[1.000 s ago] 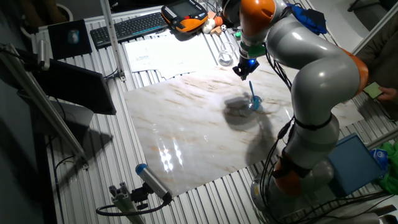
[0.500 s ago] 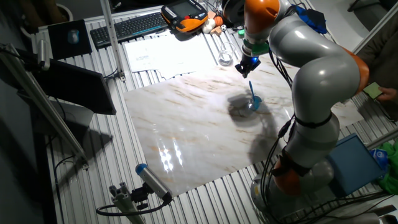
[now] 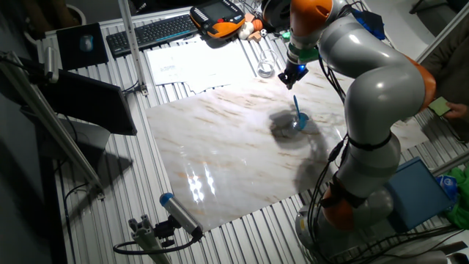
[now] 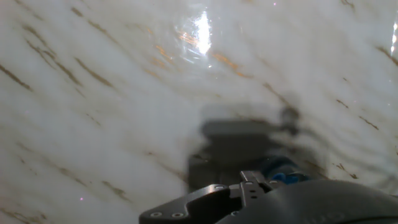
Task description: Stir the beaker with a glass rod
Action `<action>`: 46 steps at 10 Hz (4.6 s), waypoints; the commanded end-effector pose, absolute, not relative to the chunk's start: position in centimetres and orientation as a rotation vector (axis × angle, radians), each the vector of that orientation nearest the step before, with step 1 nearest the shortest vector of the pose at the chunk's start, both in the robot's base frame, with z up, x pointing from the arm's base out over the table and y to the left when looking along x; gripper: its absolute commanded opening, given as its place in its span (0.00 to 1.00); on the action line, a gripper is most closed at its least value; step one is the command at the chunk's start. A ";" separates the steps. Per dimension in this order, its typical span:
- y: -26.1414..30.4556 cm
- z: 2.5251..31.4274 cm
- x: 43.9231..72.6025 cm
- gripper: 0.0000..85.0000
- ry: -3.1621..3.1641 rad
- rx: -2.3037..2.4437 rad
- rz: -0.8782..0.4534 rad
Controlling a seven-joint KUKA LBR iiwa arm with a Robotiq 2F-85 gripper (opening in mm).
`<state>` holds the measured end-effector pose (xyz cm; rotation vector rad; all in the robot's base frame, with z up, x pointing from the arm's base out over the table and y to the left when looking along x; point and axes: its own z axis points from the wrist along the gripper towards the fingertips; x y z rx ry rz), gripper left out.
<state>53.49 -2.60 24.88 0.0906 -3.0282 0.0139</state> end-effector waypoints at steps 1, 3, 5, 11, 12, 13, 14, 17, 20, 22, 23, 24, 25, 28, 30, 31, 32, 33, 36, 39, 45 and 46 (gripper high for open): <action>-2.6 24.9 53.5 0.00 -3.023 0.074 0.047; -2.6 24.9 53.5 0.00 -2.987 0.009 0.098; -2.6 24.9 53.5 0.00 -2.995 -0.042 0.148; -4.6 20.9 53.3 0.40 -3.082 -0.109 0.181; -5.0 20.2 53.3 0.40 -3.083 -0.096 0.168; -5.2 19.8 53.2 0.40 -3.082 -0.087 0.156; -5.5 19.4 53.2 0.40 -3.085 -0.082 0.151; -6.2 18.2 52.6 0.40 -3.112 -0.059 0.161; -6.5 17.7 51.8 0.40 -3.132 -0.067 0.147; -6.4 17.7 51.7 0.40 -3.140 -0.069 0.154; -6.4 17.7 51.7 0.40 -3.141 -0.069 0.157; -6.4 17.7 51.7 0.40 -3.143 -0.064 0.157; -6.4 17.7 51.7 0.40 -3.143 -0.062 0.159; -6.6 17.6 51.6 0.40 -3.143 -0.057 0.152; -6.7 17.6 51.6 0.40 -3.143 -0.052 0.142; -6.8 17.6 51.5 0.40 -3.143 -0.045 0.142; -7.0 17.7 51.4 0.40 -3.143 -0.040 0.142; -7.1 17.7 51.3 0.40 -3.143 -0.040 0.135; -7.2 17.7 51.3 0.20 -3.146 -0.038 0.130; -7.2 17.7 51.3 0.20 -3.148 -0.028 0.128; -7.2 18.4 51.1 0.00 -3.142 0.020 0.130; -7.2 18.6 51.1 0.00 -3.139 0.032 0.130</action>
